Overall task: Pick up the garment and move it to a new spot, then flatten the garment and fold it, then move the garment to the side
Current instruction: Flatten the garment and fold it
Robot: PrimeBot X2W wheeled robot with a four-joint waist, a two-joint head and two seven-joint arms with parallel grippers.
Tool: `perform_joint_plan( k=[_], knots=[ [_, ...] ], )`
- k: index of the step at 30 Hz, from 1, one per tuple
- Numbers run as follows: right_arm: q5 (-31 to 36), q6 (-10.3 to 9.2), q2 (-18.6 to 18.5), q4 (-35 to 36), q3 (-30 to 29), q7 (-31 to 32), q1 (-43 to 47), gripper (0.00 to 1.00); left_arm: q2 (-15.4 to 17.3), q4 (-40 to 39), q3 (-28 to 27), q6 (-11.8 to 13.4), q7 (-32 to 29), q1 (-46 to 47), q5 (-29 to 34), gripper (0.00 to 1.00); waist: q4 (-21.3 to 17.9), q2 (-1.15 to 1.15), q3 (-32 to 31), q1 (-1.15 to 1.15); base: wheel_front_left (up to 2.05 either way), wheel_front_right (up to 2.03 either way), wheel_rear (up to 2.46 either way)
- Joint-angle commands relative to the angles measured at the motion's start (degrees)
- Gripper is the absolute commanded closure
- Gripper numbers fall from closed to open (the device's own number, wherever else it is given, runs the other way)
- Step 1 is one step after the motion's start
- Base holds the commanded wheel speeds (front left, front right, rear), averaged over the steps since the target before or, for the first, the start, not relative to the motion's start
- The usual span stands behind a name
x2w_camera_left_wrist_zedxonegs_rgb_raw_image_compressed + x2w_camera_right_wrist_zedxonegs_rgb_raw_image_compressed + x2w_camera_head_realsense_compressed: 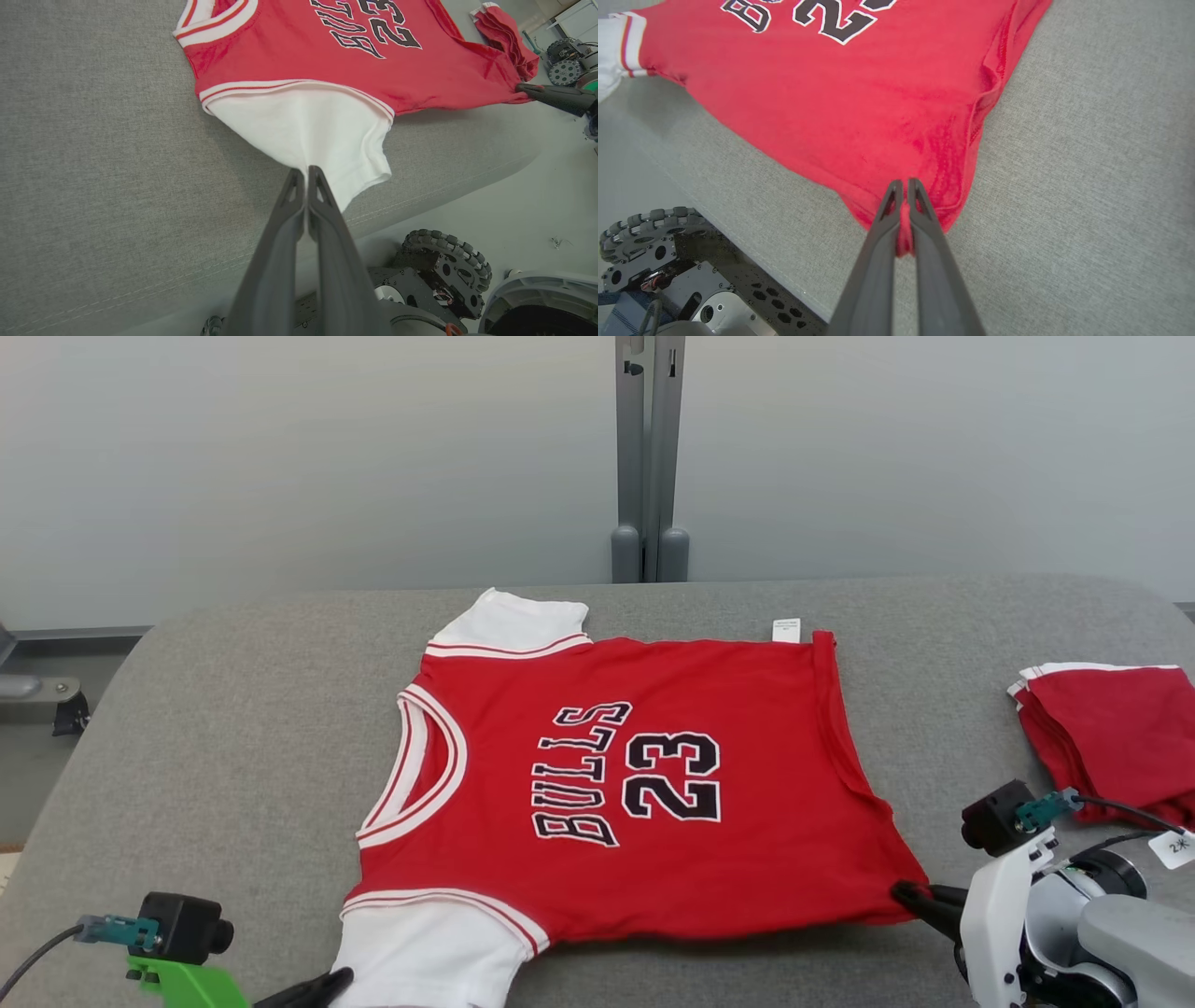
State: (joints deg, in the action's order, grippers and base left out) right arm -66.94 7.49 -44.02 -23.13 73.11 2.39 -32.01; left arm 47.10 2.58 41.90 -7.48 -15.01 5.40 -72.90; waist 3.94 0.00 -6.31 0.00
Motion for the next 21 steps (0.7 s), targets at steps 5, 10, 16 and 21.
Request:
perform_joint_plan(
  k=[5, 10, 16, 21],
  knots=[
    [-1.54, 0.00, 1.13, -0.33, 0.14, -0.15, -3.10, 1.00, -0.76, 0.71, -0.88, 0.66, 0.46, 3.78, 1.85, 1.00, -0.37, 0.00, 1.41, 0.00, 0.00, 0.00, 0.00],
    [-2.50, 0.00, 2.04, -1.87, 0.19, 0.20, -6.21, 1.00, -2.40, 2.89, -1.10, 0.91, -0.31, 8.36, 3.67, 1.00, -1.04, 0.00, 3.16, 0.00, 0.00, 0.00, 0.00],
    [-3.69, 0.00, 3.87, -5.02, 0.24, 0.63, -9.60, 1.00, -5.06, 7.02, -1.49, 1.33, -1.05, 14.61, 5.21, 1.00, -2.55, 0.00, 5.50, 0.00, 0.00, 0.00, 0.00],
    [-3.73, -0.01, 5.59, -7.74, 0.25, 1.04, -11.71, 1.00, -7.64, 12.16, -2.02, 1.90, -0.08, 20.18, 7.55, 1.00, -3.87, 0.00, 7.48, 0.00, 0.00, 0.00, 0.00]
  ],
)
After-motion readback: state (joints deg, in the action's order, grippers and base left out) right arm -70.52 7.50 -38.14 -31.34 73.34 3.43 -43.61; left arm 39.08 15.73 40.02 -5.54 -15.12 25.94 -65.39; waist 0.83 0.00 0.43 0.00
